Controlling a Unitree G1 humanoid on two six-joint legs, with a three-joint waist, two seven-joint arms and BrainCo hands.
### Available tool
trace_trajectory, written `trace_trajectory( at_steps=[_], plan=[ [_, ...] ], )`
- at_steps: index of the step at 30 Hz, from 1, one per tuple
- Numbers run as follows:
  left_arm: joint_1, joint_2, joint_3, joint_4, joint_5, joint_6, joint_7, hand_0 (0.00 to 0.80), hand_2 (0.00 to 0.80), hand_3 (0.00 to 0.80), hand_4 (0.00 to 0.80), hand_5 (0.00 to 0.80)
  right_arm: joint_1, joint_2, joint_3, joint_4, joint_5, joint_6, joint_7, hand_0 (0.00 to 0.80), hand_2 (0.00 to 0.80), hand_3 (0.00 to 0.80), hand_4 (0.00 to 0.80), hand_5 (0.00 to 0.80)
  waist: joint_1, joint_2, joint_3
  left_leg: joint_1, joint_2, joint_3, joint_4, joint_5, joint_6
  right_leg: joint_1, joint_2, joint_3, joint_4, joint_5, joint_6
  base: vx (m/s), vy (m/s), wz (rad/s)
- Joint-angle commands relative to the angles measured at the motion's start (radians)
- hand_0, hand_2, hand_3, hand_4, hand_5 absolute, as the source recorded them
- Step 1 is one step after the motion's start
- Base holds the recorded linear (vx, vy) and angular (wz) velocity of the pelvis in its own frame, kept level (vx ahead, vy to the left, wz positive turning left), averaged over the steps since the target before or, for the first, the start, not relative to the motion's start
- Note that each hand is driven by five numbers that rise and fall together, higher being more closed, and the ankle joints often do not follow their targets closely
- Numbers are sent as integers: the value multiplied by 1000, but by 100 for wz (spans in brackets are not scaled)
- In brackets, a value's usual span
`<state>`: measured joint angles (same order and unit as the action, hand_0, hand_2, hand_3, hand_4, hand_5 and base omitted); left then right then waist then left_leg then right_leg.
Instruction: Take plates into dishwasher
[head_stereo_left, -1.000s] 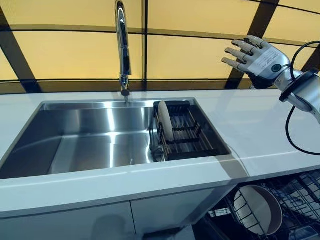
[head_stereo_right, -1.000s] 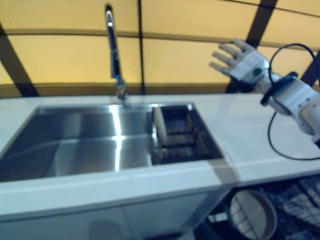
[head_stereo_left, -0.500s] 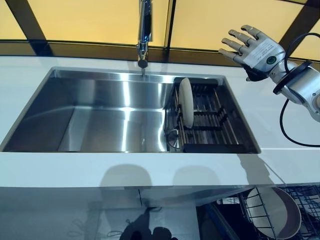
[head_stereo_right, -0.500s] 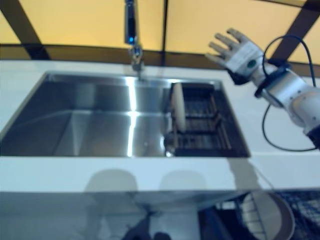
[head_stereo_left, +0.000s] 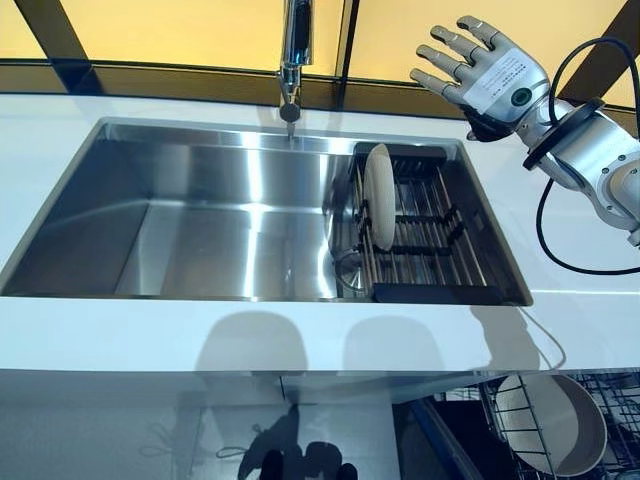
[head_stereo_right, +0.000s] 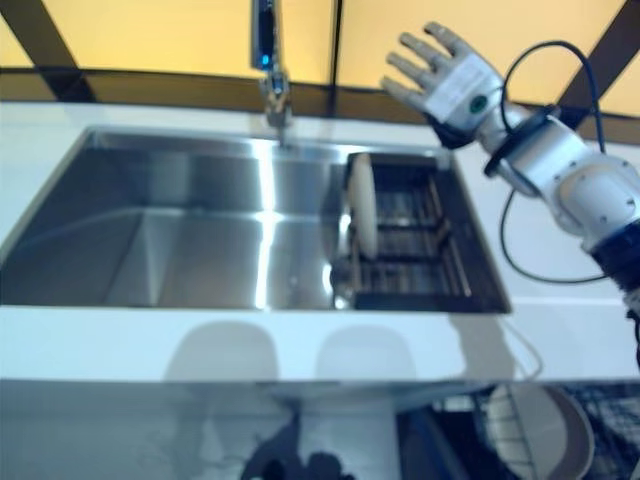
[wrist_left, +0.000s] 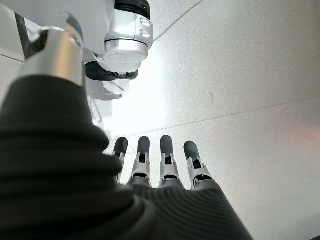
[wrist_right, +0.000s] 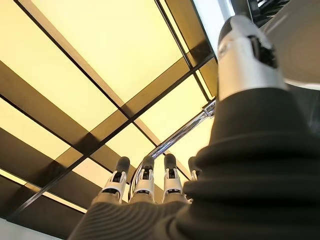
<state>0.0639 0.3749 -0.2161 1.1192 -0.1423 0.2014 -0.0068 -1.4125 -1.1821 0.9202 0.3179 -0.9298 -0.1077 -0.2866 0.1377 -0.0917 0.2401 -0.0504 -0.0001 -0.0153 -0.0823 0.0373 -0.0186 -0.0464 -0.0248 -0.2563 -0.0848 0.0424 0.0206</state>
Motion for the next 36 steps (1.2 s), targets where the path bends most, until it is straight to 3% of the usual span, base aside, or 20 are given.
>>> trace_trajectory(
  at_steps=[1,19,36],
  plan=[
    [-1,43,-39,9,-25,2,8,0,0,0,0,0,-124,-9,63,8,22,49,-11,0,0,0,0,0,32,-41,-6,-33,-10,9,-5,5,-23,1,-52,8,-2,50,127,0,0,0],
    [-40,53,-66,6,-48,-27,9,0,0,0,0,0,-141,44,95,20,28,51,-11,0,0,0,0,0,40,-25,68,-90,-11,-1,-5,16,-23,-52,-50,4,-2,57,121,-26,-6,3],
    [-56,49,-69,9,-54,-30,6,0,0,0,0,0,-138,60,102,4,16,47,0,0,0,0,0,0,41,-27,79,-99,-12,0,-5,17,-26,-62,-53,-6,-2,58,120,-4,1,0]
  ],
)
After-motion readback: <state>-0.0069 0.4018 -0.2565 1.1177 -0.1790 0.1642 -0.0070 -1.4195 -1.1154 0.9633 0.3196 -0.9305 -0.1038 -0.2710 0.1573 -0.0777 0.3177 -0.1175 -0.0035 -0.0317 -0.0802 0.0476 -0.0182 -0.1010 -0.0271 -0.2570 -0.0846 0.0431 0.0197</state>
